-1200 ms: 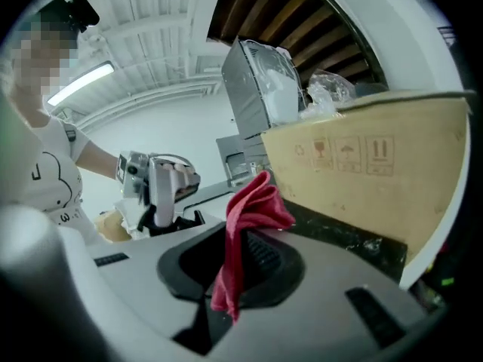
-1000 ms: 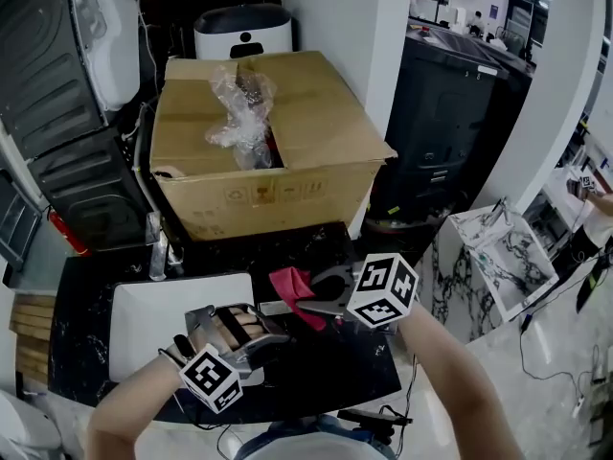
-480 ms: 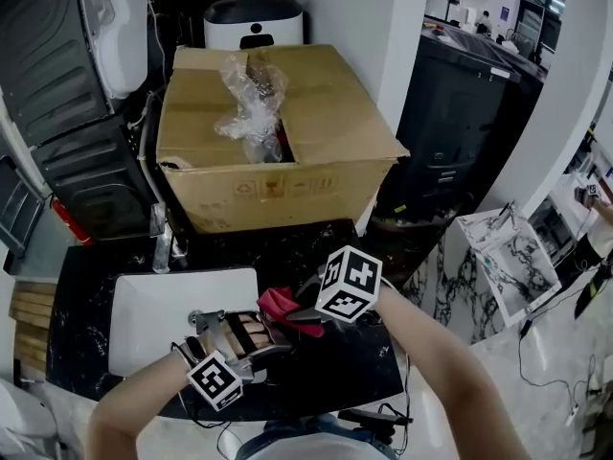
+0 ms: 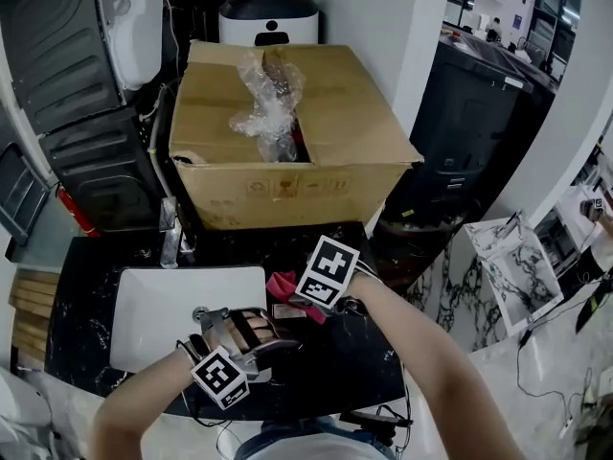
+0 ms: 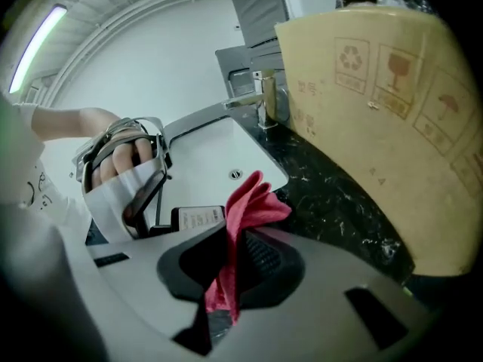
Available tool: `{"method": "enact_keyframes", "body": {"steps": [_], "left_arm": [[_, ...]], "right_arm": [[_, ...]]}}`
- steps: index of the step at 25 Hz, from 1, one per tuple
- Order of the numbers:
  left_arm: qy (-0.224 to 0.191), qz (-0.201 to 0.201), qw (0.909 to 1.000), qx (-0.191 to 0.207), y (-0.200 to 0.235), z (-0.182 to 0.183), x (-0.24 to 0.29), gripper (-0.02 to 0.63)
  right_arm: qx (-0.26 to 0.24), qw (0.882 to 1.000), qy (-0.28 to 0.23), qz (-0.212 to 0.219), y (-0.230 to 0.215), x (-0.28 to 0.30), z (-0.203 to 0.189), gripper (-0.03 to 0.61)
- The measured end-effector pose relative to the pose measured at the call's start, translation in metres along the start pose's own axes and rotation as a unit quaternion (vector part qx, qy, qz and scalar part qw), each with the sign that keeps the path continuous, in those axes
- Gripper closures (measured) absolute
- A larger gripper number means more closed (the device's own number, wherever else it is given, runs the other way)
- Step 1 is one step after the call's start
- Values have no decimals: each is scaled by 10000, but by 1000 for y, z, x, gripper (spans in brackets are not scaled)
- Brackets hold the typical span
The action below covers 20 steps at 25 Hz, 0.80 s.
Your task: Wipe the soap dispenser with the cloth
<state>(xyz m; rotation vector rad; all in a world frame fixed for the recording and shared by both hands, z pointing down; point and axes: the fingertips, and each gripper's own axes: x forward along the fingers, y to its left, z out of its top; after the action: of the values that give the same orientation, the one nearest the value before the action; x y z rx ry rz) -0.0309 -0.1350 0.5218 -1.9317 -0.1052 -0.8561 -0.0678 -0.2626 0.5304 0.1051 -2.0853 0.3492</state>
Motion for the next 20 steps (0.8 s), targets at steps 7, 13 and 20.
{"method": "enact_keyframes", "body": {"steps": [7, 13, 20], "left_arm": [[-7, -30, 9999, 160, -5, 3, 2, 506], [-14, -38, 9998, 212, -6, 3, 2, 506], [37, -59, 9994, 352, -8, 2, 2, 506]], "right_arm": [[129, 9950, -845, 515, 28, -32, 19, 531], [-113, 9943, -256, 1028, 65, -16, 24, 532], [721, 9909, -33, 1136, 42, 8, 32, 532]]}}
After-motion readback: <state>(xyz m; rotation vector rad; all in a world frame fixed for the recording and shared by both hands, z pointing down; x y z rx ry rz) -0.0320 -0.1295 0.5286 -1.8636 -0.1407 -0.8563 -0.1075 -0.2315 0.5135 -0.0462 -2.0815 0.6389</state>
